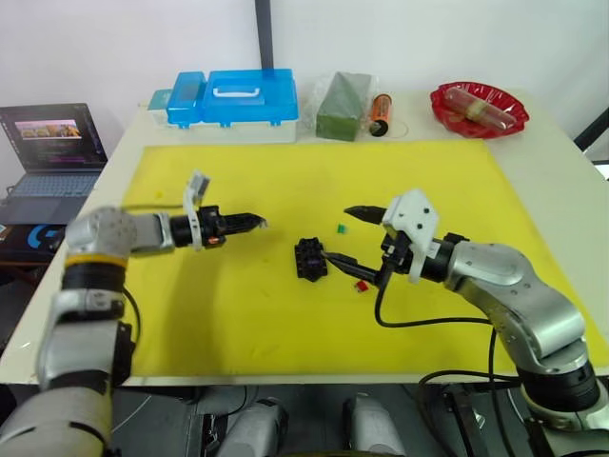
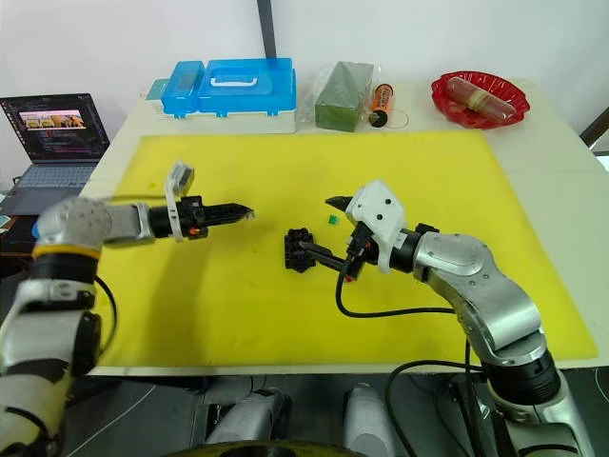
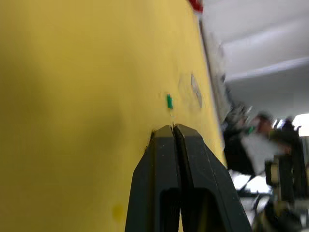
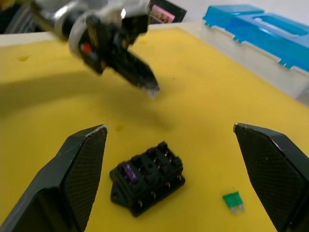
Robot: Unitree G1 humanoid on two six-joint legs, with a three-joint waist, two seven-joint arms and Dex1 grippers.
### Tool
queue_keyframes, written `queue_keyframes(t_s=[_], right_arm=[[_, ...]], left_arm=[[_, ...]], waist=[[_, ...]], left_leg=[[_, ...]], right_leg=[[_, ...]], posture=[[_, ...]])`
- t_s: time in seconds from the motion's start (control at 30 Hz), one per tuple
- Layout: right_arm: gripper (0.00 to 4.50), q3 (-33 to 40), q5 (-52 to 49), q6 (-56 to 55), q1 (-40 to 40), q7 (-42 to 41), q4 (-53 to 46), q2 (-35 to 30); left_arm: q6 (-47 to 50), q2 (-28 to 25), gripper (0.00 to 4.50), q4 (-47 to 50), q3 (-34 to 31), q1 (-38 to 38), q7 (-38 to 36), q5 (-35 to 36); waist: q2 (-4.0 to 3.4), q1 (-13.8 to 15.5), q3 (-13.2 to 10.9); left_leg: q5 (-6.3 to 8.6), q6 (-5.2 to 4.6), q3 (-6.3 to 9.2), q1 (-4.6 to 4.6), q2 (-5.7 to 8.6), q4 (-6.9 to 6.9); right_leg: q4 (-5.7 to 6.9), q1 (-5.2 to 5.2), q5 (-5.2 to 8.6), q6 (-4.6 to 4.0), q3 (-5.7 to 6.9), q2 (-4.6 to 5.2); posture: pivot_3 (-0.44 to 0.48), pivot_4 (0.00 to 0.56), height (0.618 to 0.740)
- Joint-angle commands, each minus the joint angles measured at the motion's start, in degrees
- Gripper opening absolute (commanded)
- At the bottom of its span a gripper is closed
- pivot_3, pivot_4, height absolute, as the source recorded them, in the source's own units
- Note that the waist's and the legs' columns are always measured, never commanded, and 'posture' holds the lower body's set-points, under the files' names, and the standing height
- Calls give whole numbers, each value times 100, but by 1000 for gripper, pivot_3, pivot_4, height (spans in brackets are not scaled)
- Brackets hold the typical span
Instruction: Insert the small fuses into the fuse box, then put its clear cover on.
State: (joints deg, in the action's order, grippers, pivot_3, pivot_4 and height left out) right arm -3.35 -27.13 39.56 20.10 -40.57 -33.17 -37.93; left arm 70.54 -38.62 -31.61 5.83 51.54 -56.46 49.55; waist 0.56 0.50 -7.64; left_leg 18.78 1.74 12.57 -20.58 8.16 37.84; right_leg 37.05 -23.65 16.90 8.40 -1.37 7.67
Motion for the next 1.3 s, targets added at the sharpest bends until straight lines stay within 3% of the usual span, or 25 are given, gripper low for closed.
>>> queue_keyframes(t_s=[0.03,0.1,0.3,0.37,0.47,0.67,0.77,1.13,1.3], right_arm=[[4500,208,-221,-64,-43,-411,-95,-272],[4500,227,-275,-65,-70,-540,-65,-388],[4500,162,-398,2,-216,-669,-184,-478],[4500,117,-440,35,-283,-705,-279,-502],[4500,12,-471,80,-403,-738,-474,-554],[4500,-7,-504,173,-429,-675,-604,-576],[4500,84,-540,254,-443,-606,-640,-614],[4500,194,-701,388,-333,-609,-600,-735],[4500,217,-743,408,-315,-608,-577,-765]], left_arm=[[-1334,-547,25,244,2123,872,-3001,-1385],[-2417,-811,25,254,3310,1357,-3576,-1787],[-6368,-1141,25,373,6424,2666,-3604,-2548],[-7672,-1020,25,66,7005,3012,-3604,-2886],[-9443,-681,25,-333,7429,3361,-3604,-3529],[-11483,-274,25,-925,7235,3399,-3604,-4604],[-12393,-13,25,-1096,6779,3359,-3598,-5391],[-12840,367,25,-882,6035,2816,-3604,-6101],[-12955,557,1604,-1043,5638,2757,-3590,-6084]], waist=[[0,8,-9],[0,3,-26],[15,-19,-63],[18,-13,-65],[24,15,-69],[27,9,-70],[28,14,-71],[30,11,-70],[31,27,-69]], left_leg=[[0,0,0,-3,0,0],[0,0,-4,-7,-4,-1],[1,-1,-9,-14,-15,-6],[0,-1,-6,-81,-14,20],[0,-1,-7,-94,-10,27],[-1,-2,-11,-92,-11,28],[-1,-2,-11,-92,-12,28],[-1,-3,-11,-91,-10,34],[-1,-3,-6,-90,-8,39]], right_leg=[[-6,0,0,0,2,0],[-10,-2,0,0,8,-1],[-12,-10,0,0,4,-1],[2,-71,-1,2,5,-2],[5,-85,-4,5,7,-1],[2,-82,-6,8,8,-1],[4,-82,-6,8,9,-2],[10,-78,-8,13,10,-2],[11,-73,-9,13,14,0]], posture=[[0,150,740],[0,150,740],[0,150,740],[0,150,740],[0,150,740],[0,150,740],[0,150,740],[0,150,740],[0,150,740]])
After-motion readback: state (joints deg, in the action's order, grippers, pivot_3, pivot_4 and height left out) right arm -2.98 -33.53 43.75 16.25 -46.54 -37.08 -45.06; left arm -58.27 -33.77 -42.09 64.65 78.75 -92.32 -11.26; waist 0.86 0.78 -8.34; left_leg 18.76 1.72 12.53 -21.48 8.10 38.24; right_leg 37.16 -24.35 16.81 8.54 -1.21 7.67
